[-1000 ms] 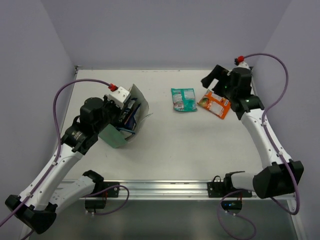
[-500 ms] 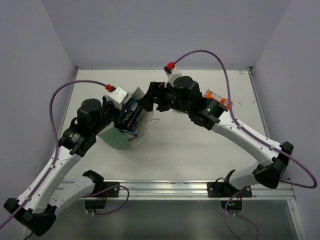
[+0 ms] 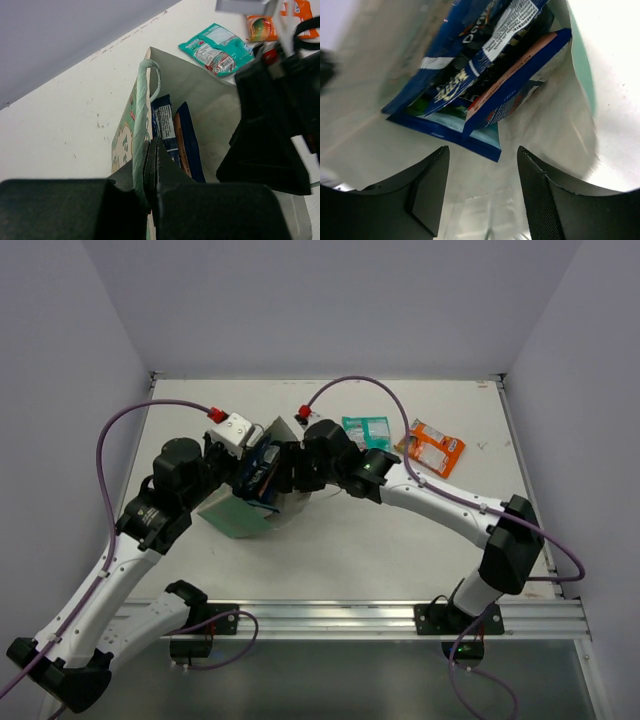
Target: Take the snacks out of the paper bag
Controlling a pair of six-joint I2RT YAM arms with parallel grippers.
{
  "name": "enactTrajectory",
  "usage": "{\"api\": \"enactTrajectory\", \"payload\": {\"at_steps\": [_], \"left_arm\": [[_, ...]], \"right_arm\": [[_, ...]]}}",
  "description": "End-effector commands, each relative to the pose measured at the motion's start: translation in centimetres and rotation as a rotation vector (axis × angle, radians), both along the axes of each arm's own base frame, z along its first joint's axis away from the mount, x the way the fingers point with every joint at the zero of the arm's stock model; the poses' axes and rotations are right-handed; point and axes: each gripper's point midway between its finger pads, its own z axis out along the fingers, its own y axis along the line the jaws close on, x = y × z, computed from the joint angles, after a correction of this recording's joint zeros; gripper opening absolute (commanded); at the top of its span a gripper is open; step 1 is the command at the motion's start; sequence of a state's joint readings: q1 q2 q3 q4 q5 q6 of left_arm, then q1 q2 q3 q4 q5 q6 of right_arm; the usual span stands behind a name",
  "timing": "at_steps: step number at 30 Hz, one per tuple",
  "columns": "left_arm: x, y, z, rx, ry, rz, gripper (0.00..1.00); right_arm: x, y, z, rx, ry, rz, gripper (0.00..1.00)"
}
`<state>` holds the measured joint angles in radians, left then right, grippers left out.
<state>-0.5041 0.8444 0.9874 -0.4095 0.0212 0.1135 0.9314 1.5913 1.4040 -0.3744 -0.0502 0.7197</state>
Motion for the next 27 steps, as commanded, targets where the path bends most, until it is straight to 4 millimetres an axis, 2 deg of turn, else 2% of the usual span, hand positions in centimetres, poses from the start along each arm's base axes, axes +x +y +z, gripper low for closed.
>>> {"api": "enactTrajectory", "payload": {"at_steps": [1, 7, 9, 18, 22, 23, 25, 26, 27], "left_arm": [[0.4, -0.5, 2.7, -0.065, -0.066, -0.013, 0.0], [0.3, -0.5, 2.7, -0.065, -0.07, -0.012, 0.0], [0.3, -0.5, 2.5, -0.065, -0.065, -0.011, 0.0], [0.1, 0.0, 2.1, -0.061, -0.062, 0.006, 0.0], [0.0, 0.1, 1.8, -0.058, -0.055, 0.011, 0.0], [0.0, 0.1, 1.7, -0.057, -0.054, 0.012, 0.0], [0.0, 0.2, 1.3, -0.05, -0.047, 0.017, 0.0], [0.0, 0.3, 1.2, -0.048, -0.044, 0.018, 0.0], [0.0, 0.2, 1.1, -0.046, -0.044, 0.016, 0.0]], "right_arm": [[-0.1, 2.0, -1.1, 0.036, 0.046, 0.021, 0.59], [0.9, 3.2, -2.9, 0.048, 0.068, -0.008, 0.61], [1.5, 3.3, -3.1, 0.044, 0.068, -0.036, 0.62], [2.6, 3.3, -6.8, -0.008, 0.098, -0.088, 0.59], [2.9, 3.4, -7.3, -0.018, 0.08, -0.082, 0.47], [3.0, 3.4, -6.9, -0.01, 0.067, -0.078, 0.37], [3.1, 3.4, -6.2, -0.008, 0.033, -0.063, 0.26], [3.2, 3.4, -5.3, 0.004, 0.008, -0.055, 0.19], [3.2, 3.3, -4.0, 0.023, -0.02, -0.048, 0.08]]}}
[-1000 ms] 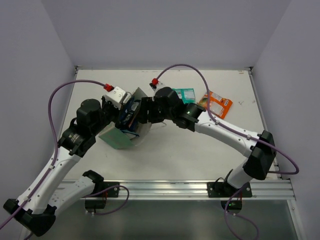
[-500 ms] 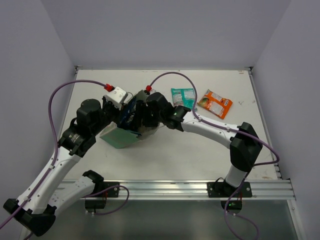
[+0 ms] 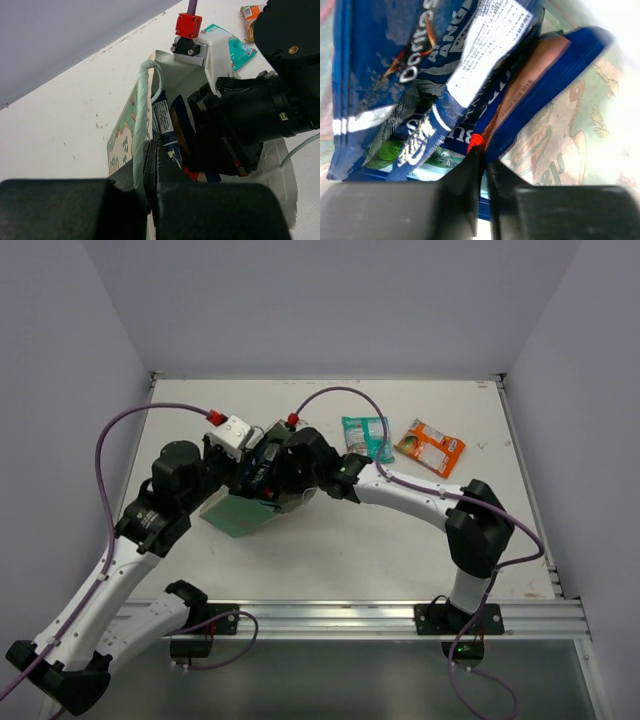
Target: Take the snacks out of the paper bag
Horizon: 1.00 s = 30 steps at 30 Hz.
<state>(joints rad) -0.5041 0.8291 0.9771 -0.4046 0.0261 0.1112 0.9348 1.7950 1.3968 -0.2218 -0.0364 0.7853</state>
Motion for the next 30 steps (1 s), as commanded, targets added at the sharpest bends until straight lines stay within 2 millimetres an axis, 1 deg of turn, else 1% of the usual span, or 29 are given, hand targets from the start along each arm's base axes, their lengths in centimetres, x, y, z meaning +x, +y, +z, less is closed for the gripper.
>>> {"api": "enactTrajectory", "payload": {"at_steps": [1, 2, 3, 4, 5, 7, 8, 9, 10, 11, 12, 13, 15, 16, 18, 19, 21, 22, 23, 24, 25, 26, 27, 29, 30], "left_arm": [[0.3, 0.3, 0.6, -0.035, -0.031, 0.024, 0.0], [0.3, 0.2, 0.5, -0.034, -0.029, 0.024, 0.0], [0.3, 0.3, 0.2, -0.03, -0.026, 0.025, 0.0], [0.4, 0.3, -0.4, -0.021, -0.017, 0.027, 0.0], [0.4, 0.4, -0.8, -0.015, -0.011, 0.031, 0.0], [0.5, 0.4, -1.5, -0.005, 0.002, 0.031, 0.0], [0.5, 0.4, -1.6, -0.004, 0.004, 0.031, 0.0], [0.5, 0.4, -1.6, -0.006, 0.003, 0.031, 0.0], [0.5, 0.3, -1.6, -0.009, 0.003, 0.03, 0.0], [0.5, 0.3, -1.3, -0.013, -0.005, 0.032, 0.0], [0.5, 0.3, -1.3, -0.014, -0.007, 0.032, 0.0], [0.5, 0.3, -0.9, -0.017, -0.015, 0.03, 0.0], [0.9, 0.9, -0.5, -0.008, -0.029, 0.065, 0.0], [0.9, 1.0, 0.0, -0.009, -0.041, 0.071, 0.0], [1.1, 1.4, 0.5, -0.005, -0.052, 0.092, 0.0], [1.2, 1.5, 0.9, -0.007, -0.06, 0.101, 0.0], [1.3, 2.0, 1.4, -0.005, -0.073, 0.124, 0.0], [1.3, 2.2, 1.5, -0.004, -0.075, 0.135, 0.0], [1.4, 2.4, 1.5, -0.004, -0.077, 0.146, 0.0], [1.4, 2.6, 1.6, -0.001, -0.082, 0.16, 0.0], [1.4, 2.8, 1.6, 0.002, -0.083, 0.168, 0.0], [1.4, 2.9, 1.6, 0.005, -0.084, 0.175, 0.0], [1.4, 3.1, 1.6, 0.008, -0.086, 0.179, 0.0], [1.4, 3.1, 1.7, 0.01, -0.09, 0.18, 0.0], [1.3, 3.1, 1.7, 0.009, -0.091, 0.18, 0.0]], "right_arm": [[0.9, -0.2, 3.8, 0.044, -0.127, 0.01, 0.03], [1.1, -0.1, 5.2, 0.06, -0.162, 0.017, 0.0], [1.1, -0.3, 7.2, 0.085, -0.2, 0.024, 0.0], [1.4, -0.6, 8.3, 0.082, -0.244, 0.025, 0.0], [1.5, -0.5, 10.1, 0.102, -0.278, 0.034, 0.0], [1.4, -0.9, 13.2, 0.119, -0.349, 0.052, 0.0], [1.4, -1.0, 14.8, 0.133, -0.374, 0.055, 0.0], [1.3, -1.1, 15.9, 0.142, -0.393, 0.06, 0.0], [1.2, -1.4, 17.4, 0.156, -0.425, 0.063, 0.0], [1.2, -1.6, 18.8, 0.168, -0.457, 0.064, 0.0], [1.2, -1.8, 19.7, 0.181, -0.469, 0.059, 0.0], [1.3, -2.0, 21.3, 0.194, -0.509, 0.059, 0.0], [1.4, -2.3, 23.1, 0.201, -0.554, 0.06, 0.0], [1.4, -2.3, 24.5, 0.218, -0.58, 0.061, 0.0], [1.6, -2.6, 26.1, 0.226, -0.625, 0.063, 0.0], [1.7, -2.8, 27.6, 0.244, -0.653, 0.061, 0.0], [2.2, -3.3, 29.1, 0.242, -0.702, 0.056, 0.0], [2.3, -3.7, 30.8, 0.258, -0.736, 0.044, 0.0], [2.5, -4.1, 31.6, 0.261, -0.758, 0.036, 0.0], [2.9, -5.0, 32.7, 0.261, -0.786, 0.021, 0.0], [3.0, -5.7, 34.2, 0.279, -0.811, 0.006, 0.0], [3.2, -6.4, 34.8, 0.28, -0.82, -0.007, 0.0], [3.6, -7.9, 35.9, 0.285, -0.839, -0.036, 0.0], [4.0, -9.6, 36.3, 0.282, -0.843, -0.064, 0.0], [4.5, -11.7, 37.0, 0.283, -0.855, -0.106, 0.0]]}}
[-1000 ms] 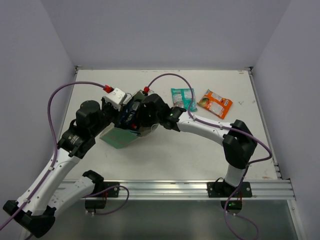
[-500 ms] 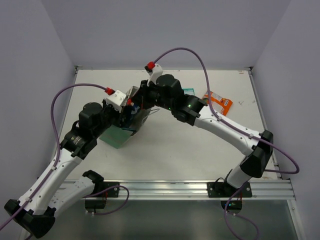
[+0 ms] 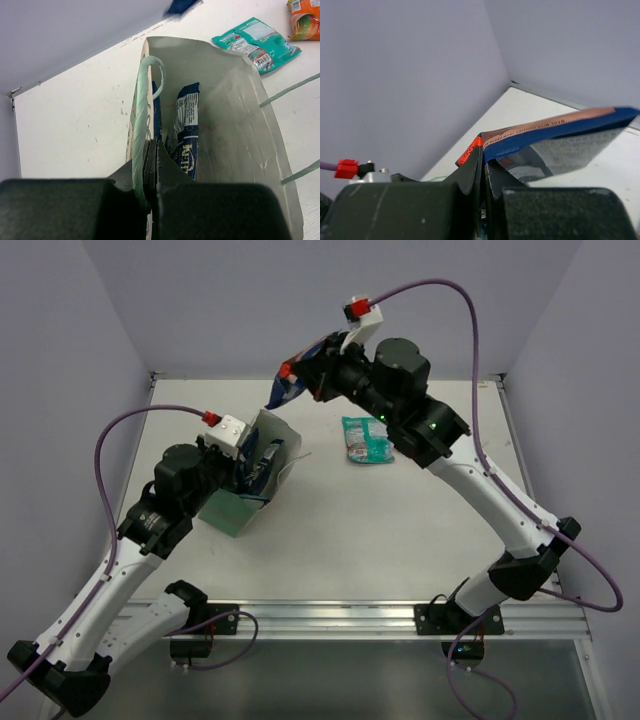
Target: Take the snacks out of the paper bag
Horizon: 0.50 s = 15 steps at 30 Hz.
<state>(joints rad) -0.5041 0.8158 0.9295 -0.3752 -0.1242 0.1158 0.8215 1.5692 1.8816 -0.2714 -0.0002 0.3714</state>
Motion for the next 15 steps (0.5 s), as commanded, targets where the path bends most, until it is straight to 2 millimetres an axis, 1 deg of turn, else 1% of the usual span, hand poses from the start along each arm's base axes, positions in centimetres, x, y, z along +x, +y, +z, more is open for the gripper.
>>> {"api": "enactTrajectory", "payload": {"at_steps": [1, 2, 3, 4, 5, 6, 7, 9, 10, 11, 12, 13, 14, 15], "left_arm": [[0.2, 0.8, 2.8, -0.025, -0.08, 0.035, 0.0], [0.3, 0.8, 2.8, -0.022, -0.081, 0.036, 0.0], [0.3, 0.8, 2.9, -0.021, -0.083, 0.035, 0.0], [0.3, 0.8, 2.8, -0.019, -0.082, 0.037, 0.0], [0.4, 0.8, 2.8, -0.015, -0.082, 0.037, 0.0], [0.4, 0.8, 2.9, -0.015, -0.082, 0.037, 0.0], [0.4, 0.8, 2.9, -0.012, -0.08, 0.039, 0.0], [0.4, 0.8, 3.1, -0.01, -0.086, 0.036, 0.0], [0.4, 0.9, 3.2, -0.009, -0.089, 0.037, 0.0], [0.4, 0.9, 3.3, -0.007, -0.096, 0.036, 0.0], [0.5, 0.9, 3.4, -0.005, -0.099, 0.036, 0.0], [0.5, 0.9, 3.4, -0.003, -0.098, 0.035, 0.0], [0.5, 0.9, 3.5, 0.0, -0.099, 0.035, 0.0], [0.5, 0.8, 3.7, -0.002, -0.103, 0.03, 0.0]], "right_arm": [[0.6, -5.8, 3.7, 0.052, -0.079, -0.102, 0.0], [0.9, -6.6, 3.2, 0.052, -0.063, -0.121, 0.0], [1.8, -8.1, 2.4, 0.063, -0.03, -0.15, 0.0], [1.9, -9.0, 0.5, 0.052, 0.009, -0.154, 0.0], [2.0, -9.6, -0.5, 0.047, 0.032, -0.162, 0.0], [2.6, -10.7, -1.7, 0.034, 0.047, -0.196, 0.0], [2.7, -11.2, -4.3, 0.001, 0.083, -0.219, 0.0], [3.2, -11.8, -7.3, -0.042, 0.124, -0.236, 0.0], [3.3, -11.6, -10.0, -0.079, 0.17, -0.231, 0.0], [3.4, -11.3, -11.7, -0.1, 0.199, -0.217, 0.0], [3.0, -10.4, -13.1, -0.112, 0.232, -0.165, 0.0], [2.7, -9.8, -15.1, -0.13, 0.274, -0.128, 0.0], [2.6, -8.8, -16.3, -0.13, 0.29, -0.076, 0.0], [2.2, -8.0, -17.0, -0.114, 0.3, -0.033, 0.0]]}}
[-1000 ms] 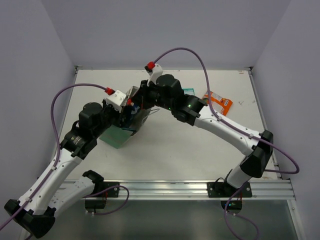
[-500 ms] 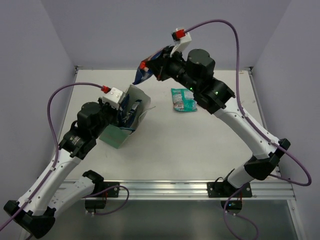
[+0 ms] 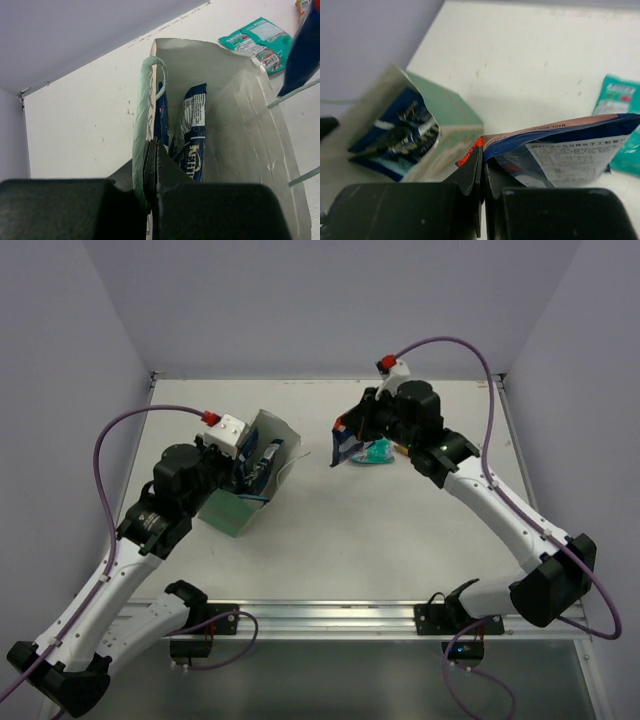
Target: Take the snacks out of the paper bag
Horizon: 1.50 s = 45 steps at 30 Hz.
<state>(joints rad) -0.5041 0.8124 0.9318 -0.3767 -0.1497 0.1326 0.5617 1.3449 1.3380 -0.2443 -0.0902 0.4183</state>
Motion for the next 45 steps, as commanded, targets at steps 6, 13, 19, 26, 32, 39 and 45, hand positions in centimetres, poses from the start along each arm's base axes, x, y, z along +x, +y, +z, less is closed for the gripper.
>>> {"api": "enactTrajectory", "payload": {"at_steps": [6, 13, 19, 26, 32, 39, 45], "left_arm": [[0.5, 0.0, 3.4, -0.018, -0.088, -0.004, 0.0], [0.3, -0.6, 3.1, -0.026, -0.078, -0.038, 0.0], [0.3, -0.6, 3.0, -0.005, -0.07, -0.048, 0.0], [0.1, -1.0, 3.8, -0.014, -0.076, -0.071, 0.0], [0.1, -1.4, 4.0, -0.031, -0.077, -0.082, 0.0], [-0.1, -1.8, 4.5, -0.05, -0.09, -0.103, 0.0], [0.0, -2.0, 4.2, -0.043, -0.09, -0.114, 0.0]], "right_arm": [[-5.4, 5.2, -7.3, 0.167, 0.064, 0.405, 0.0], [-9.3, -0.7, -19.6, -0.013, 0.32, 0.211, 0.36], [-9.7, -8.8, -17.7, -0.241, 0.371, -0.152, 0.93], [-8.6, -6.6, -2.4, -0.055, 0.143, -0.119, 0.93], [-7.6, 1.1, 4.9, 0.032, 0.076, 0.03, 0.87], [-7.4, 10.5, 4.3, 0.112, 0.195, 0.192, 0.8], [-6.4, 14.8, -0.7, 0.074, 0.299, 0.252, 0.73]]}}
